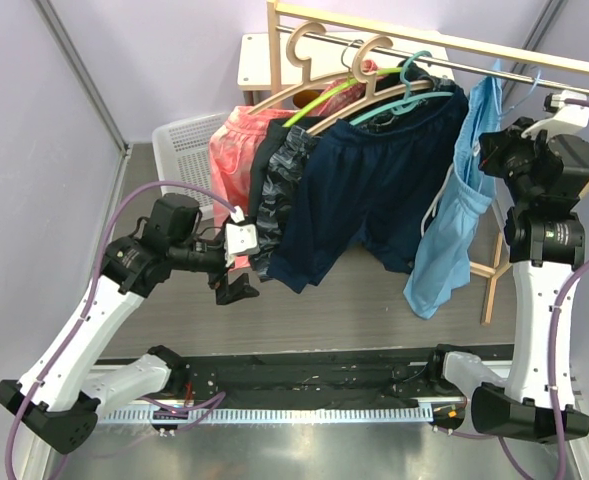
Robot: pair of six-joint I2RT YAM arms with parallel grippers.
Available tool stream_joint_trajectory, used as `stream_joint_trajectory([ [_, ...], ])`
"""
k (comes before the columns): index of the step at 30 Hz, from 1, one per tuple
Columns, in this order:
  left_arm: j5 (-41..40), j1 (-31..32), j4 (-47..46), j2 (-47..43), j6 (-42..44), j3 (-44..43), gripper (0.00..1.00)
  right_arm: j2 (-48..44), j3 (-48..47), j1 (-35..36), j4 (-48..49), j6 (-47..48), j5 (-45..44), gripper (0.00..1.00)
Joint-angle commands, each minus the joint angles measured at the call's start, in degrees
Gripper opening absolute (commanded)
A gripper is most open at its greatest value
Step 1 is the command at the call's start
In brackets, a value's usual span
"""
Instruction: Place the shorts on the hanger
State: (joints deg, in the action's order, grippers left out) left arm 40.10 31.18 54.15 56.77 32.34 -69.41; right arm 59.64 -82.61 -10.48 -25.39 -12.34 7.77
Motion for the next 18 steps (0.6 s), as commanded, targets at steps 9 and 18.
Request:
stream_joint_trajectory([
  [9,-0.5,0.2,-4.8,0.9,-7.5,0.1,1.0,4.7,-4.3,21.5,6.0,0.8,-24.7,0.01],
  [18,-0.5,0.3,-6.3,-0.7,-13.8,1.8,1.0,12.0,-12.0,28.4,0.6,-10.0,-30.5,0.01],
])
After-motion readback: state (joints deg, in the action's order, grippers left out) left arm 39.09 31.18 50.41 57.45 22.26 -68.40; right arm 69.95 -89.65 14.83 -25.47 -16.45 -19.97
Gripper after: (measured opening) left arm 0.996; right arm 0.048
